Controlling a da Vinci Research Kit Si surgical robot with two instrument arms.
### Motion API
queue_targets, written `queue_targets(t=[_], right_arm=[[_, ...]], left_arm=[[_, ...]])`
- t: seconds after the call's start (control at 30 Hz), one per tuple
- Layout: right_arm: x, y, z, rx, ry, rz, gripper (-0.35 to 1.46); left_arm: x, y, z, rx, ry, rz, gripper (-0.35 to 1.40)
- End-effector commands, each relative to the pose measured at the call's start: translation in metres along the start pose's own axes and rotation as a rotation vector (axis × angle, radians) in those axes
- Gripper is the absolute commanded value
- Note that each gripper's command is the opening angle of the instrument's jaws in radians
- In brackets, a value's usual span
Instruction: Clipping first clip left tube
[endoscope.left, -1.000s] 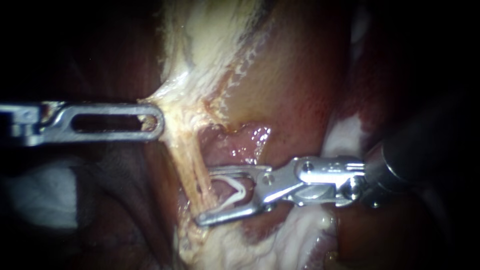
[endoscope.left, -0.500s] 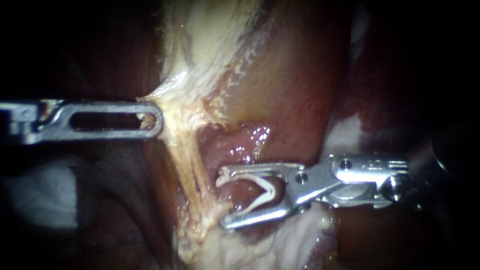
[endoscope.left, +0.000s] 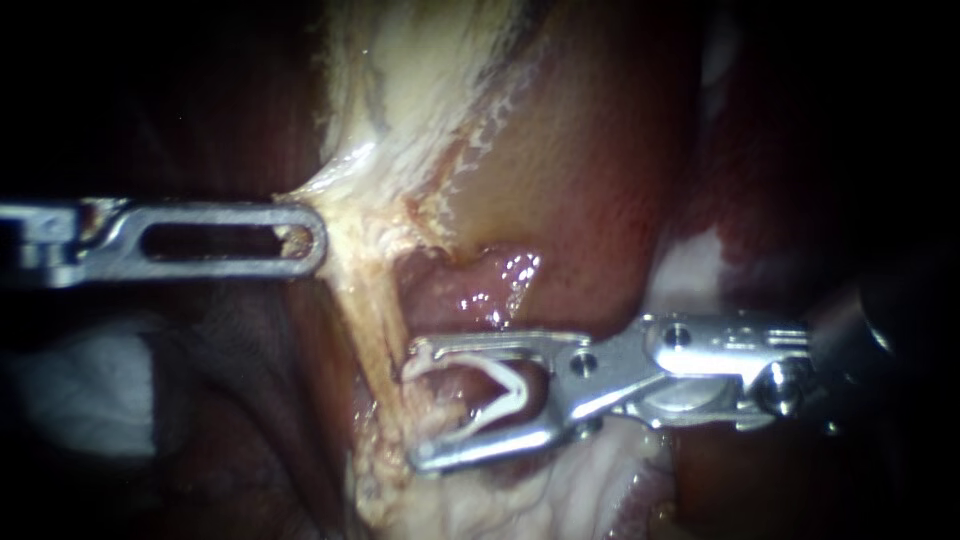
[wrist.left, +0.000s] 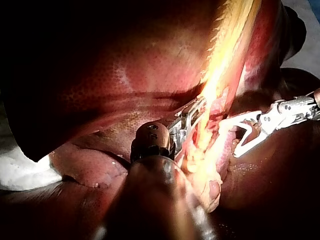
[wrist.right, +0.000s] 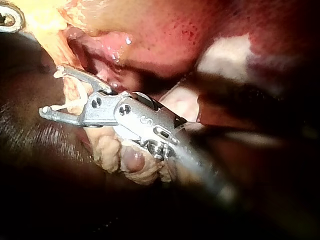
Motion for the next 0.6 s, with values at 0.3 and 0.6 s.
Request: queue_targets(t=[0.3,0.6], right_arm=[[-0.0027,0.0016,0.0011,-0.004,-0.015,-0.008,0.58],[-0.0044,0.003,0.0013,-0.01,-0.04,-0.01,0.58]], left_arm=[[0.0001,-0.0001,-0.0001,-0.001,-0.001,-0.001,-0.35],[0.0002,-0.0003,-0.0002,-0.002,-0.001,-0.001,-0.35]])
